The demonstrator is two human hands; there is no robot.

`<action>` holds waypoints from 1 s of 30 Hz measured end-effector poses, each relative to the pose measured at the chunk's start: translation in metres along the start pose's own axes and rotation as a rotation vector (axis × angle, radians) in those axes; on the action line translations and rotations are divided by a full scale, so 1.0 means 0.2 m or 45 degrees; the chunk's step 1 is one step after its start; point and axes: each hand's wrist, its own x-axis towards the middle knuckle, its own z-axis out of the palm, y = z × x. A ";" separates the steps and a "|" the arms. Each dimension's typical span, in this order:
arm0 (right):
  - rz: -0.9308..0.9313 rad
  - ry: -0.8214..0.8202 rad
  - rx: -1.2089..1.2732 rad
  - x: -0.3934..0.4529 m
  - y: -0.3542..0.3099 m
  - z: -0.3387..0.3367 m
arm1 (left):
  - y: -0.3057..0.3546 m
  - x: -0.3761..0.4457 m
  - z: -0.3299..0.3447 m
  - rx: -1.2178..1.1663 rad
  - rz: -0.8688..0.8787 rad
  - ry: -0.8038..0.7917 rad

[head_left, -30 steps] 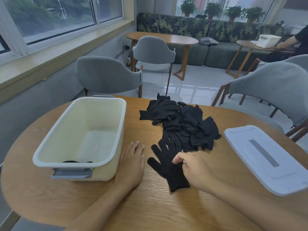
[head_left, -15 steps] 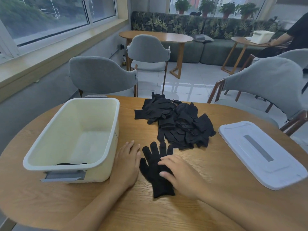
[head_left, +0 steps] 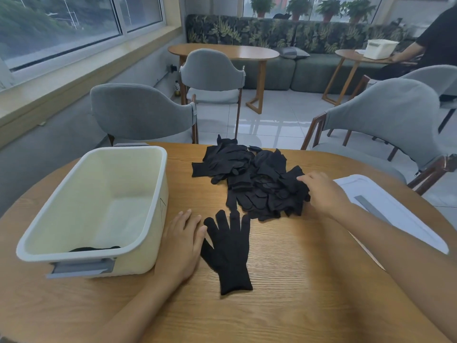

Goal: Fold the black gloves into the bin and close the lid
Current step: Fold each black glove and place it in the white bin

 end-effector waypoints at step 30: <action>0.443 0.389 1.243 0.02 -0.07 -0.49 | 0.00 0.00 0.00 0.006 -0.002 0.003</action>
